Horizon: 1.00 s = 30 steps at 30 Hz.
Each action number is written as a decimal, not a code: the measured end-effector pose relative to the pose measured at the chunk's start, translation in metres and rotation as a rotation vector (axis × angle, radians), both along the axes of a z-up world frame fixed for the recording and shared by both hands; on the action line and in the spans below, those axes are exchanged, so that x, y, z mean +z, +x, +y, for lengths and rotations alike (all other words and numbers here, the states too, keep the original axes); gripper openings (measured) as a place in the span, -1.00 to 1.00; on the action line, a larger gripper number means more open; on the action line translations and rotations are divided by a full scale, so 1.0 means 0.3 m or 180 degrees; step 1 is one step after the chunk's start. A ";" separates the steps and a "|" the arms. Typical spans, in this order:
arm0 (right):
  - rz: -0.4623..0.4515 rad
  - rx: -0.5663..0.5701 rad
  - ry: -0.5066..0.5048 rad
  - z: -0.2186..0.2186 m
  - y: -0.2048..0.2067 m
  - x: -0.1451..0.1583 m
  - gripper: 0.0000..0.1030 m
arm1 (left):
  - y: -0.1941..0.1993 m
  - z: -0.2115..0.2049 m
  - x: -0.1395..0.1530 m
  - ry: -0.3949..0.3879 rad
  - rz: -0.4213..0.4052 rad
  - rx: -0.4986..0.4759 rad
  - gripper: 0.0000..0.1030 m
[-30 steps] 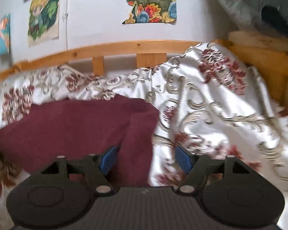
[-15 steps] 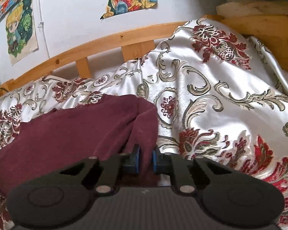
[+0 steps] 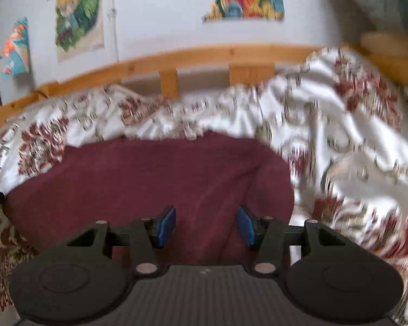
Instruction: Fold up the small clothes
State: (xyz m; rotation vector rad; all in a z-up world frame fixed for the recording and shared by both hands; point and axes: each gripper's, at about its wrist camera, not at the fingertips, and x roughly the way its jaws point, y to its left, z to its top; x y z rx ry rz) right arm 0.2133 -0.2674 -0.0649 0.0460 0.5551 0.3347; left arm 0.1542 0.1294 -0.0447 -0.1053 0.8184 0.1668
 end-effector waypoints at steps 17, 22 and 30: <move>0.0152 -0.0084 -0.0010 -0.041 -0.048 0.024 -0.86 | 0.013 -0.018 -0.026 -0.0008 0.0081 -0.0017 0.95; 0.0118 -0.0002 -0.0074 -0.038 -0.082 0.010 -0.86 | 0.019 -0.025 -0.031 0.0054 0.0073 -0.0064 0.97; 0.0057 0.0011 -0.0226 -0.008 -0.074 0.003 -0.81 | 0.033 -0.019 -0.022 -0.0084 -0.0049 -0.0120 0.98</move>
